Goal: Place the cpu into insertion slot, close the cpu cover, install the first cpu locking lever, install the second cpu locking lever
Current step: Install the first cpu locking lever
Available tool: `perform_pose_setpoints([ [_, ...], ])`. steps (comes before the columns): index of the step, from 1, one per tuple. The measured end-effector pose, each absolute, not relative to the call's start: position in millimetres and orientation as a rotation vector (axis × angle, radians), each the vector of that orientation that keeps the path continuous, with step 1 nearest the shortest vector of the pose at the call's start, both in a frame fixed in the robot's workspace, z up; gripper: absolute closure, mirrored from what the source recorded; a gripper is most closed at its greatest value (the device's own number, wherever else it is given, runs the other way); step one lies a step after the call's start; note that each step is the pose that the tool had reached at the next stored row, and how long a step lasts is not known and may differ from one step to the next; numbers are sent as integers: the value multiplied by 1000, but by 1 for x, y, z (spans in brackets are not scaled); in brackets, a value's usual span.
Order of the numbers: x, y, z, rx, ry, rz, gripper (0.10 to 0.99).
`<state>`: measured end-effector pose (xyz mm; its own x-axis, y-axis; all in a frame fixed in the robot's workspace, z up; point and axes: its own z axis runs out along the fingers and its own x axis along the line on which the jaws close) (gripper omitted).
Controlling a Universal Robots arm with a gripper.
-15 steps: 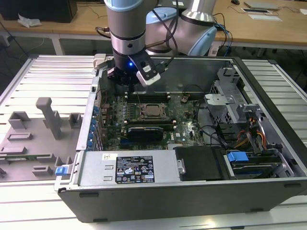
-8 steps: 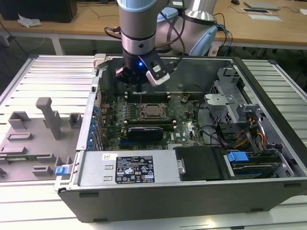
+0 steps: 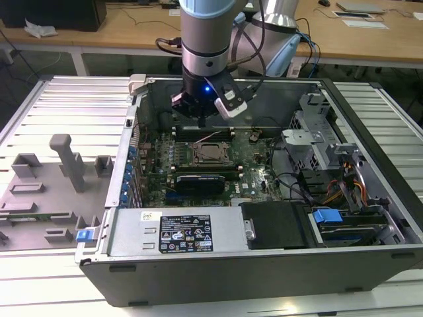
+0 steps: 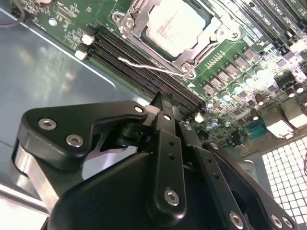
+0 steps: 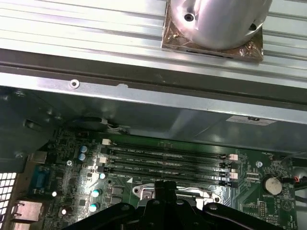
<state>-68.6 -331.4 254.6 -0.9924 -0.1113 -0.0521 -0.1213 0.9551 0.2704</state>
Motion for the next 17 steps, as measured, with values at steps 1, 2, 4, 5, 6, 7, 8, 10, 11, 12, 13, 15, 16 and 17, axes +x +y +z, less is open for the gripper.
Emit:
perform_pose_setpoints([
  [1, -69, -331, 254, -186, 3056, 424, 980],
  [2, -69, -331, 254, -188, 3041, 420, 980],
  [4, -70, -331, 254, -192, 3014, 411, 980],
  [5, -71, -331, 254, -194, 3001, 407, 980],
  [6, -72, -331, 254, -196, 2991, 402, 980],
  [7, -72, -331, 253, -197, 2983, 394, 980],
  [8, -72, -331, 253, -198, 2984, 380, 980],
  [10, -72, -331, 252, -201, 2991, 335, 980],
  [11, -72, -330, 251, -202, 2994, 314, 980],
  [12, -72, -329, 251, -202, 2995, 304, 980],
  [13, -72, -328, 250, -202, 2996, 299, 980],
  [15, -72, -325, 247, -200, 2997, 295, 980],
  [16, -72, -323, 246, -197, 2997, 294, 980],
  [17, -71, -322, 245, -195, 2997, 293, 980],
])
